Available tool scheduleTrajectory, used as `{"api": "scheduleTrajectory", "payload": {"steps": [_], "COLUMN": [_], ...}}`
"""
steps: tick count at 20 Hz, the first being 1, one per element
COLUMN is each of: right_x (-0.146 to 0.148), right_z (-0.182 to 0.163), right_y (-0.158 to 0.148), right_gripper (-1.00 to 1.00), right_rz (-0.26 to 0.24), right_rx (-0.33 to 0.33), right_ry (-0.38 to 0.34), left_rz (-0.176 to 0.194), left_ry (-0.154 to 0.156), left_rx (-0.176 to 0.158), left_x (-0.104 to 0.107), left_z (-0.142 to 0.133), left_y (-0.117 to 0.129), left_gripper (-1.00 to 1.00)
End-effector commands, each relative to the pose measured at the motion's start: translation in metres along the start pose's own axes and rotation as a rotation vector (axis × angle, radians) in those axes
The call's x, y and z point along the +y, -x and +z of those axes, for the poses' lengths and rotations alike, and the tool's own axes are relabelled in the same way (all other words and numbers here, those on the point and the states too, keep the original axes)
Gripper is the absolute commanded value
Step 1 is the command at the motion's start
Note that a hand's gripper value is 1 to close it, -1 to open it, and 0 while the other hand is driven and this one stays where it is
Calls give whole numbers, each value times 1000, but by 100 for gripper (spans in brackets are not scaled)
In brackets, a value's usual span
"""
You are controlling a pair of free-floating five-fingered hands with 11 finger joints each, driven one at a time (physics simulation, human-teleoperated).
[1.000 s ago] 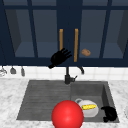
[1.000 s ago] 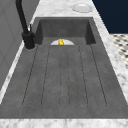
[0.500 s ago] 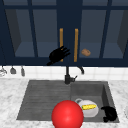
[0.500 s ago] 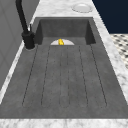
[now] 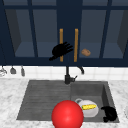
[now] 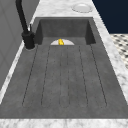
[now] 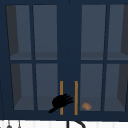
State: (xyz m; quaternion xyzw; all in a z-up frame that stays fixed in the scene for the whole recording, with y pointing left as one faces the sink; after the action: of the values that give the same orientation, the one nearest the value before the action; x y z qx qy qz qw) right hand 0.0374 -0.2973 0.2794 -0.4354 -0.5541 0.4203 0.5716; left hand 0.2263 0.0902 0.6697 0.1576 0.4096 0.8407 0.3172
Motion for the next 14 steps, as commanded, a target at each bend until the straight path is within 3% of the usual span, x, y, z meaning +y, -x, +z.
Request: {"api": "scheduleTrajectory", "payload": {"steps": [1, 2, 5, 10, 12, 14], "right_x": [0, 0, 0, 0, 0, 0], "right_z": [0, 0, 0, 0, 0, 0], "right_y": [0, 0, 0, 0, 0, 0], "right_gripper": [0, 0, 0, 0, 0, 0], "right_rz": [0, 0, 0, 0, 0, 0], "right_rx": [0, 0, 0, 0, 0, 0], "right_ry": [0, 0, 0, 0, 0, 0], "left_rz": [40, 30, 10, -55, -107, -149], "left_ry": [47, 27, 22, 70, 108, 144], "left_rx": [-31, -31, -12, -25, -55, -59], "left_x": [-6, -12, -27, -42, -48, -55], "left_z": [8, 8, 8, 11, 6, 5], "left_y": [12, 18, 31, 45, 48, 47], "left_gripper": [-100, -100, -100, -100, -100, -100]}}
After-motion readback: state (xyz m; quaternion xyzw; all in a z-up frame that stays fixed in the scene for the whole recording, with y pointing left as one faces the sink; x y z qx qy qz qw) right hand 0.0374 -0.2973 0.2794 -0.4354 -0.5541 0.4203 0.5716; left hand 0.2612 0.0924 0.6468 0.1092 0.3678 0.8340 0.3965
